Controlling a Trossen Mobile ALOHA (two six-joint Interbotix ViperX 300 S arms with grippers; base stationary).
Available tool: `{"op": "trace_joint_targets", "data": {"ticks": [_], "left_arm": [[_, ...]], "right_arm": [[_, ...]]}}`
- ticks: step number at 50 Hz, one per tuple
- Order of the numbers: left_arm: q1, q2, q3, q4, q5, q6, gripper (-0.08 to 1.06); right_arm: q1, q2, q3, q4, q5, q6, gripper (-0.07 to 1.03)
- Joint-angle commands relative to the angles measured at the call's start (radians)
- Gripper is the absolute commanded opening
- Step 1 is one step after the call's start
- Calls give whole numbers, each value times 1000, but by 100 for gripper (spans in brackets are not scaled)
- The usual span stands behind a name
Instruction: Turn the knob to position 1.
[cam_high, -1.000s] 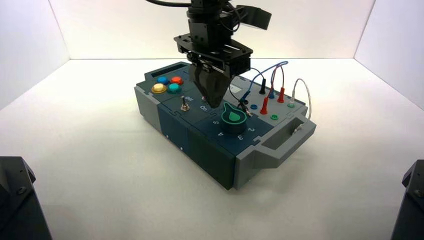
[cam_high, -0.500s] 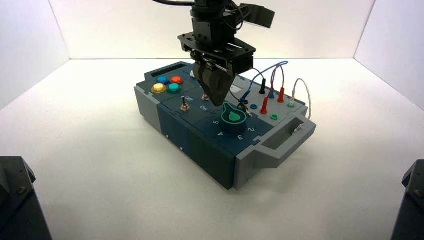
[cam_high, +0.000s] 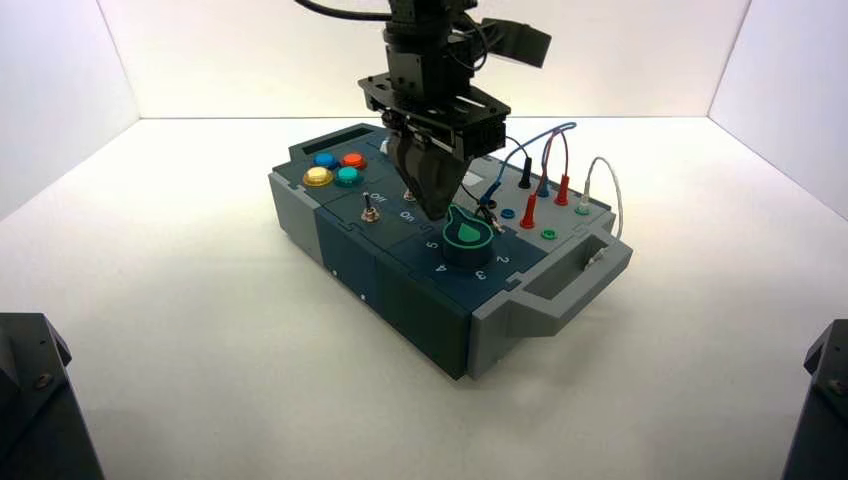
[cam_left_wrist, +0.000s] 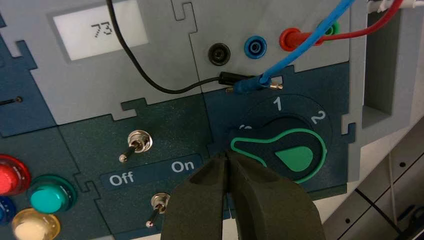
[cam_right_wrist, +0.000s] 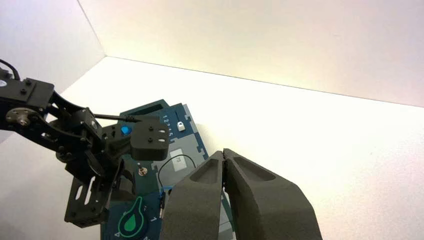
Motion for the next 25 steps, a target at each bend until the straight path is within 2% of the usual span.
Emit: {"op": "trace_joint_targets", "data": {"ticks": [1,25], "left_arm": [[-9,-15,-26,-3,-3,8,-3],[-12,-12,-51,-2,9,28,-3]], "right_arm": [[-5,8,-26,5,-12,6,-2],[-5,6,-26,6,-12,6,-2]]}}
